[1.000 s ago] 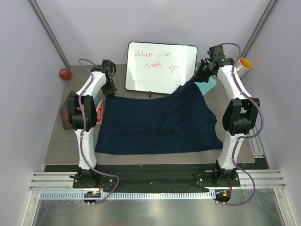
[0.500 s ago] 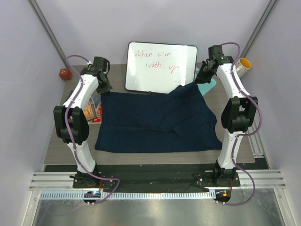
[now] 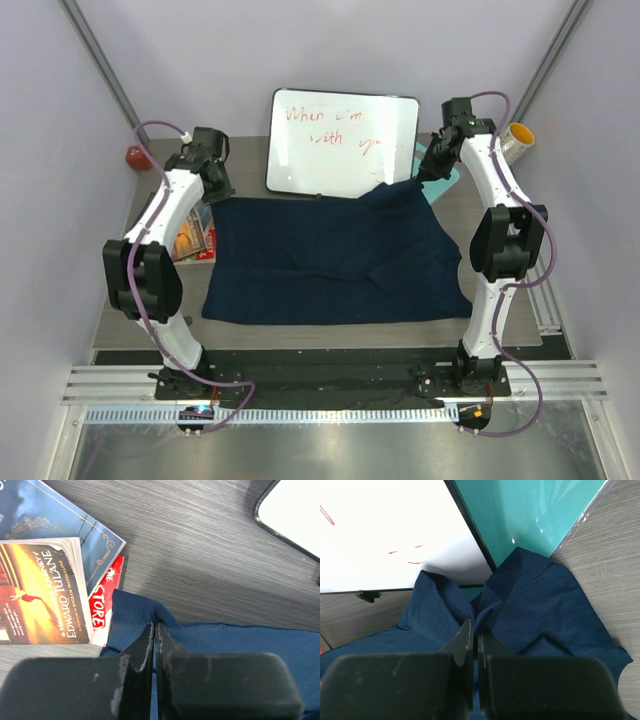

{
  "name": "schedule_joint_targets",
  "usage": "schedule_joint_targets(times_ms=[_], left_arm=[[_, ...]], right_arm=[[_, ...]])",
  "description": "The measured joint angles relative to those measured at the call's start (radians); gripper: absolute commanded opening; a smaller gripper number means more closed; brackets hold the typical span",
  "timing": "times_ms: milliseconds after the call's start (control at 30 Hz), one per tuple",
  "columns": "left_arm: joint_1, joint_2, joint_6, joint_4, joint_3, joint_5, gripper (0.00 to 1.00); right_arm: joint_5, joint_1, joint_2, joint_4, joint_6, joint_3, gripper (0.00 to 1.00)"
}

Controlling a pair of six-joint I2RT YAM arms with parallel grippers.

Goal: Fold and stack the t-shirts

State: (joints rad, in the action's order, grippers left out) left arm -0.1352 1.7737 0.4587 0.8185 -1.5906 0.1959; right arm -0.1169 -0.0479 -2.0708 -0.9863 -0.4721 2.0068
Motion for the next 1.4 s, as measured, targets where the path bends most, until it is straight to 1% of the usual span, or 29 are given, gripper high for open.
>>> schedule_joint_targets(times_ms=[233,333,433,600,767,967,1167,1400], left_arm=[[0.000,-0.076,-0.021,-0.019,0.037,0.007,0.00],[0.000,-0.081,-0.025,-0.021,0.037,0.028,0.00],[0.000,-0.070,-0.026,-0.009,0.032,0.041,0.00],[0.000,0.012,-0.026,0.025,-0.040,0.043,0.00],[0.000,0.046,-0.025,0.067,-0.045,0.039,0.00],[0.000,0.052,-0.011,0.162,-0.045,0.035,0.00],[0.000,0.072,0.006,0.241,-0.029,-0.001,0.00],[0.000,0.175,0.005,0.346,-0.029,-0.019,0.00]], right_arm=[[0.012,0.000,0.014,-0.003,0.000,0.000,0.01],[0.016,0.003,0.031,-0.006,0.000,0.005,0.01],[0.021,0.007,0.035,-0.010,0.000,0.034,0.01],[0.018,0.013,0.035,-0.013,0.000,0.070,0.01],[0.006,0.013,0.038,-0.033,0.000,0.069,0.01],[-0.016,0.014,0.099,-0.061,0.000,-0.014,0.01],[-0.036,0.016,0.151,-0.108,-0.003,-0.078,0.01],[-0.051,0.016,0.245,-0.133,-0.051,-0.245,0.01]])
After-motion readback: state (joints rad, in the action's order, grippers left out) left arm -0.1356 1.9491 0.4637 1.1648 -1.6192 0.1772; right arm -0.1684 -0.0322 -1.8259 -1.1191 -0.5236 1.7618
